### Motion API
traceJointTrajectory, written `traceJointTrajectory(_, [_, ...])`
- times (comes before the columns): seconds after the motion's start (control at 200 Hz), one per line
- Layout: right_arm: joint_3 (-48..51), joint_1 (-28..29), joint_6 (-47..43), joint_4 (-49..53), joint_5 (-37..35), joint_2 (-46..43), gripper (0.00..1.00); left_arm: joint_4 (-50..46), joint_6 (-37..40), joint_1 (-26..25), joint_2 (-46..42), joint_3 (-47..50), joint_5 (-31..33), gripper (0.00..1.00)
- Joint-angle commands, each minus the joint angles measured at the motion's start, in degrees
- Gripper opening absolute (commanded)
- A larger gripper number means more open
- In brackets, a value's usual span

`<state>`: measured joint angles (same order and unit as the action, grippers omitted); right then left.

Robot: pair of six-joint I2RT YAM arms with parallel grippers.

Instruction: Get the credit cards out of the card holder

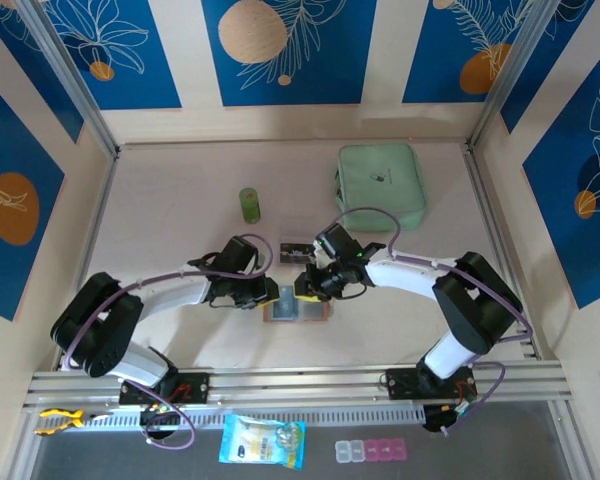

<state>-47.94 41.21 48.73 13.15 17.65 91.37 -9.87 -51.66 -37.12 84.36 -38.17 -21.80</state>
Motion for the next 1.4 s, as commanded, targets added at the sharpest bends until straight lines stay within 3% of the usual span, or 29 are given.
traceJointTrajectory(0.0, [-1.95,0.70,0.82,-1.18,1.86,1.66,0.27,-0.55,1.66,0.62,1.32,1.17,0.62,0.25])
traceJointTrajectory(1.396, [-4.27,2.73,-0.51,-1.63,0.28,9.81,0.24,-0.24,2.00,1.20,2.92,2.58,0.11,0.14])
